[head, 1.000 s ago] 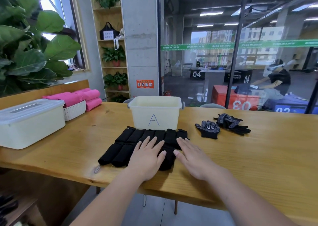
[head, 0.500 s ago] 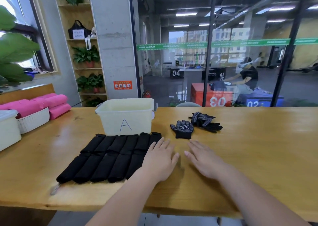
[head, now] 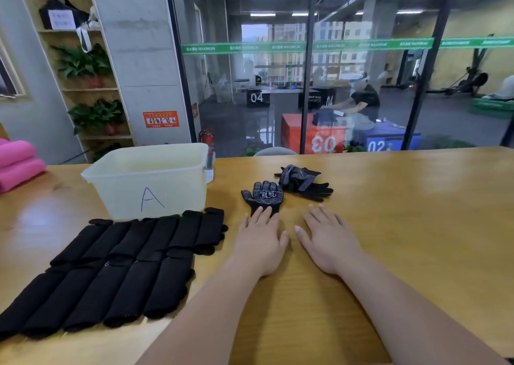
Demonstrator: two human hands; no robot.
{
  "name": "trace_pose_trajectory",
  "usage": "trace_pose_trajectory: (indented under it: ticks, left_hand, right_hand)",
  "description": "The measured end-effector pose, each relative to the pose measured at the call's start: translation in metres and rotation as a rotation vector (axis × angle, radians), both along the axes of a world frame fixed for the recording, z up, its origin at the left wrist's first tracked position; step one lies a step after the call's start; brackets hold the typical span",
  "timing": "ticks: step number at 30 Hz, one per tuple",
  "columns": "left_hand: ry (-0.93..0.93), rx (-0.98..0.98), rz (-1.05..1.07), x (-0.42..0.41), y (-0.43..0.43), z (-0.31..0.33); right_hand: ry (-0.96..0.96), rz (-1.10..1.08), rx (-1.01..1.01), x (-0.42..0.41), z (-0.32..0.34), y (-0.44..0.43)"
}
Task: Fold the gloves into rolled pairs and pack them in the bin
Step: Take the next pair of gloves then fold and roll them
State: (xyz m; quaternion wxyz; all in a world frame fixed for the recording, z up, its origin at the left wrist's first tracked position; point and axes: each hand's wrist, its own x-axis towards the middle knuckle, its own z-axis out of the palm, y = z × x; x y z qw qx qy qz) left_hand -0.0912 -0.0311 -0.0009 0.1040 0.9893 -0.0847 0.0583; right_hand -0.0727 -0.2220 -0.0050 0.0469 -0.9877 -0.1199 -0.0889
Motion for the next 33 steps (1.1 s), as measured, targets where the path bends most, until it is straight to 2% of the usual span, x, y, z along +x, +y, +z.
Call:
trace_pose_trajectory:
  ticks: [9, 14, 20, 26, 30, 33]
  left_hand:
    - [-0.025, -0.041, 0.032, 0.002, -0.002, -0.003]
    - [-0.037, -0.056, 0.023, 0.004, -0.001, -0.006]
    - [-0.048, -0.068, 0.015, 0.003, 0.0, -0.007]
    - [-0.064, -0.086, 0.013, 0.001, 0.001, -0.006]
    - [-0.072, -0.103, 0.001, 0.0, 0.001, -0.005]
    - [-0.1, -0.109, -0.014, -0.001, 0.001, -0.004]
  right_hand:
    - [-0.042, -0.007, -0.032, 0.074, -0.001, 0.009]
    - [0.064, 0.003, -0.01, 0.094, -0.003, 0.011]
    - [-0.104, -0.076, -0.049, 0.083, -0.002, 0.011]
    - [-0.118, -0.185, -0.022, 0.078, -0.002, -0.003]
    - [-0.134, -0.009, 0.064, 0.079, 0.005, -0.016]
    - [-0.112, 0.222, 0.272, 0.078, 0.009, -0.017]
